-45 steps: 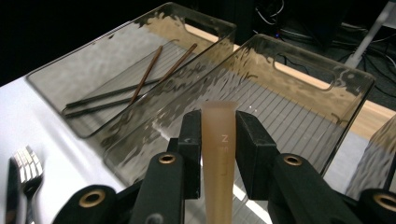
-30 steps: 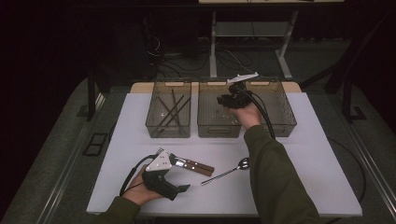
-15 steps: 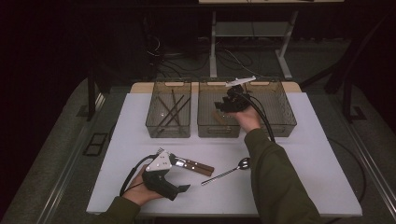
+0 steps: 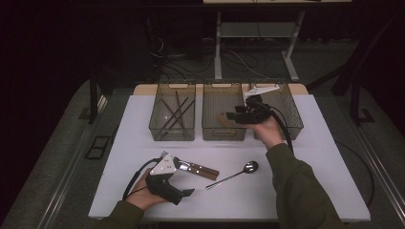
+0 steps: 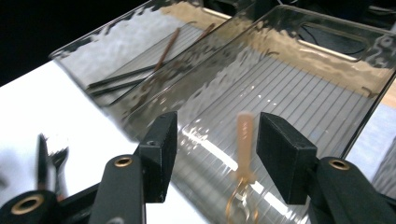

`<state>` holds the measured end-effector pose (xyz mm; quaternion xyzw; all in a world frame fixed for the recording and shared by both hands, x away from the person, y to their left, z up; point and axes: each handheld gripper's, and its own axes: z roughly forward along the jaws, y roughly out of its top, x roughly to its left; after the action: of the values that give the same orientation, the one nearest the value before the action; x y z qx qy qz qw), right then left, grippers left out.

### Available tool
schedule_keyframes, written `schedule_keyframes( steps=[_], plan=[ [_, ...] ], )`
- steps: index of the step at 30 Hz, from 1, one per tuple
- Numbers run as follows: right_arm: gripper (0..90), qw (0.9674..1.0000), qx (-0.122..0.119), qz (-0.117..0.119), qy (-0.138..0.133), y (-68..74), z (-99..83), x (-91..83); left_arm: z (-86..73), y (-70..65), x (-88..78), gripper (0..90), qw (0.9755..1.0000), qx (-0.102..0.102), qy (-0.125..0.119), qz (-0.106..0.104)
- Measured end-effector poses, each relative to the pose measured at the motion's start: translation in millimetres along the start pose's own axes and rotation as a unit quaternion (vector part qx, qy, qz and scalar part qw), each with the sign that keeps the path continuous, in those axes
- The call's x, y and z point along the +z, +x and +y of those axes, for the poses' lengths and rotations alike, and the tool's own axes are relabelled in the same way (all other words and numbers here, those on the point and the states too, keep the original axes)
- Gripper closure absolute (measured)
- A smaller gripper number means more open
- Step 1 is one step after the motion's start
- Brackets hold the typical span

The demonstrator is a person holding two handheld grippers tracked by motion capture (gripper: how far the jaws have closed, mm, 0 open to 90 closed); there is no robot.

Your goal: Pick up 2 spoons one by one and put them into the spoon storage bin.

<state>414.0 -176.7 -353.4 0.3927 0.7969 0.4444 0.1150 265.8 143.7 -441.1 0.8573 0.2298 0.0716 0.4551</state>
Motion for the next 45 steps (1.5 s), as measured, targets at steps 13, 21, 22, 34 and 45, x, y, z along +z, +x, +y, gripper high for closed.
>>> schedule_keyframes(
  steps=[13,21,22,34,45],
  plan=[
    [46.6,0.9991,-0.028,0.03,0.006,14.8,-35.5,-36.8,-0.5,1.4,0.2,0.0,1.0,0.0,0.003,0.001],
    [45.9,0.9983,-0.025,0.053,0.007,18.1,-60.8,-48.6,-0.4,2.9,0.6,0.0,1.0,0.001,0.002,0.005],
    [45.6,0.9982,-0.022,0.055,0.005,18.1,-64.9,-50.2,-0.6,2.3,0.9,0.0,1.0,-0.005,0.001,0.005],
    [45.3,0.9987,-0.01,0.036,0.036,9.3,-105.7,-59.5,0.1,3.9,0.4,0.0,0.9999,-0.015,-0.005,0.006],
    [50.4,0.996,0.004,0.04,0.08,3.4,-136.7,-60.2,0.0,5.3,-0.2,0.0,0.9999,-0.009,0.0,0.004]
  ],
)
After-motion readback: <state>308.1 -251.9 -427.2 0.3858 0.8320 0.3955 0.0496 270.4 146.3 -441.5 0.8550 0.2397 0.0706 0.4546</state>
